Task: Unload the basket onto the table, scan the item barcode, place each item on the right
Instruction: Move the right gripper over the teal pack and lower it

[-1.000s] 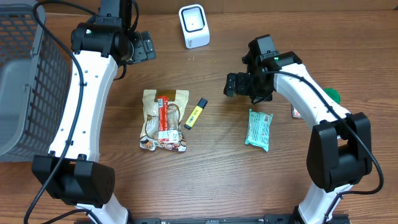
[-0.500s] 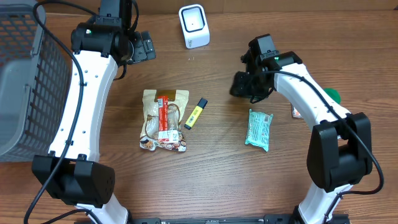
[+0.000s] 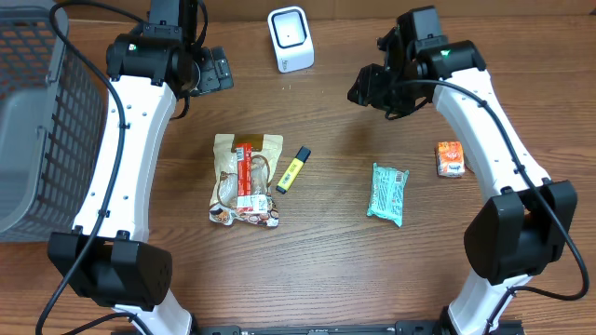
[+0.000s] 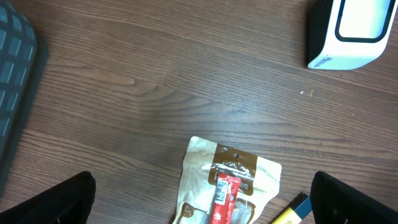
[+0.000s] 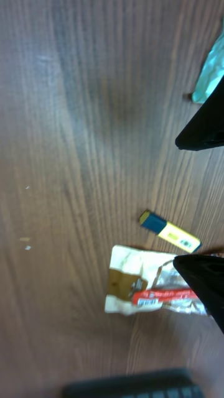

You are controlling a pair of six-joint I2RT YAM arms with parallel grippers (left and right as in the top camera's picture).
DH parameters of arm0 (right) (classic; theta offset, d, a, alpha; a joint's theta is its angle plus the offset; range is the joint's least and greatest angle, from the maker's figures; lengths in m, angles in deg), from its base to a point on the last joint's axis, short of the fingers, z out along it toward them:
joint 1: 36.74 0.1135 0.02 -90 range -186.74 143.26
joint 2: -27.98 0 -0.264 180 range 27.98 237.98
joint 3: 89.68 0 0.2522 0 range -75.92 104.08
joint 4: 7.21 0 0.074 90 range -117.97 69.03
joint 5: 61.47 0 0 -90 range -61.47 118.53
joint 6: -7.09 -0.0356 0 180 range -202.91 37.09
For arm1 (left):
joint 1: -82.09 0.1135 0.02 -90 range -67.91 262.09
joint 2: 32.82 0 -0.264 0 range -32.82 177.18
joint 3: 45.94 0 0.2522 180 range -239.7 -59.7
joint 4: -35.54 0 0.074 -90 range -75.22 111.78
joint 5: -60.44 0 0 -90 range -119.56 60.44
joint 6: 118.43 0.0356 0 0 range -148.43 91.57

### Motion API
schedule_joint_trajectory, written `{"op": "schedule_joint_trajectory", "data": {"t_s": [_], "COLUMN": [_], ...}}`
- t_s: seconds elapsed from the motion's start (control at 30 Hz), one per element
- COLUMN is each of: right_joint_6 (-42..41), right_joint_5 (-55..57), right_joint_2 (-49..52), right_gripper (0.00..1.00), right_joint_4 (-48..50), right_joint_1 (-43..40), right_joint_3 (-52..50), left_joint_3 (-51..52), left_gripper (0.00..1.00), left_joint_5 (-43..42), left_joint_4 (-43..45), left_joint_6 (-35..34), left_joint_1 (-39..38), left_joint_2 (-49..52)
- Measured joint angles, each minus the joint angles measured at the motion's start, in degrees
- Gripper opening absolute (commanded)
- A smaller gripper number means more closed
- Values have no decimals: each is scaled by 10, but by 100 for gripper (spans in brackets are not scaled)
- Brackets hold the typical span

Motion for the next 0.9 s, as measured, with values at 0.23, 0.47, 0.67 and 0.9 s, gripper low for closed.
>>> {"op": "schedule_joint_trajectory", "data": {"t_s": [0.23,0.47,0.67,0.9], "right_joint_6": [-38,-103,-128,-137], "right_joint_5": [57,197,257,263], "right_joint_2": [2,10,10,10], "right_gripper": [55,55,56,56], "right_joint_4": [-29,-138,-216,-155], "right_joint_1": [67,116,71,5], "right_joint_3": [-29,-85,-106,-208], "left_joint_3": [0,0,0,0], "left_gripper": [100,100,100,100], "left_joint_5": [0,0,0,0], "left_joint_4": [0,0,0,0], "left_joint_6": [0,0,0,0], "left_joint_1": [0,0,0,0], "left_joint_2": [0,0,0,0]}}
